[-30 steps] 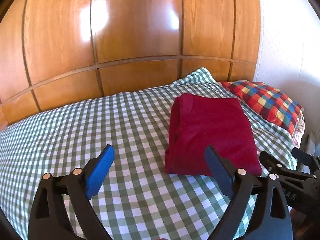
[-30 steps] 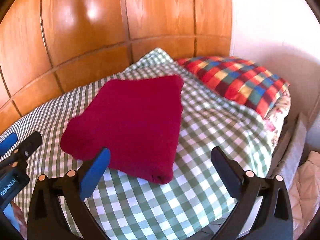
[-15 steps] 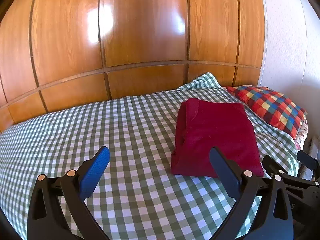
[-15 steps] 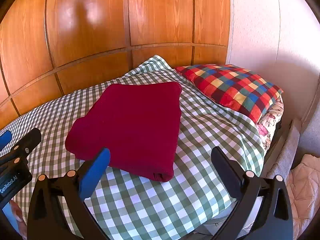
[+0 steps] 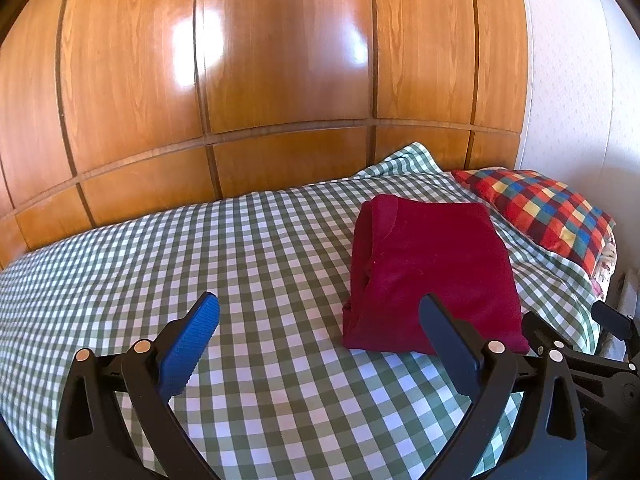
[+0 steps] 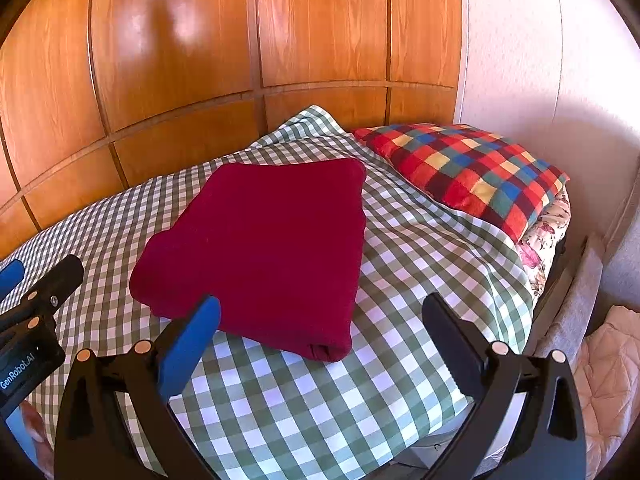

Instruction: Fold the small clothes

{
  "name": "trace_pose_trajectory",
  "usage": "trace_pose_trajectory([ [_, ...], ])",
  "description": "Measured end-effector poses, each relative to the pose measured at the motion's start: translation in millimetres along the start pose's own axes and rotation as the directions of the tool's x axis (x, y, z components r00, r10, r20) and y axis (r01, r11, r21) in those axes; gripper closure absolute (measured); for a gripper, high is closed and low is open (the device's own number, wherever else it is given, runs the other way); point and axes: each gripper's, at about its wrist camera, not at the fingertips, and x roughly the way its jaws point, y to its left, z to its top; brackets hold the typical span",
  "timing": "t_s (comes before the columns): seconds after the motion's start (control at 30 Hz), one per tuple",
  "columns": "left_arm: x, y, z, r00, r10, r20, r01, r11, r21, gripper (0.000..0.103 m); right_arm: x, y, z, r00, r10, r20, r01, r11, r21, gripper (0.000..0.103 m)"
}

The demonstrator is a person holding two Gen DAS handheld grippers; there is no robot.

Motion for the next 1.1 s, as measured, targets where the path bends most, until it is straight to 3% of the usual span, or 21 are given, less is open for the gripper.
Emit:
trace_pose_trajectory([
  [1.1,-10,-2,-1,1.0,0.011,0.009,-0.011,1.0,-0.014,0.004,-3,6,-4,1.0,0.017,-0.003,-0.017,1.0,-0.012,0.002],
])
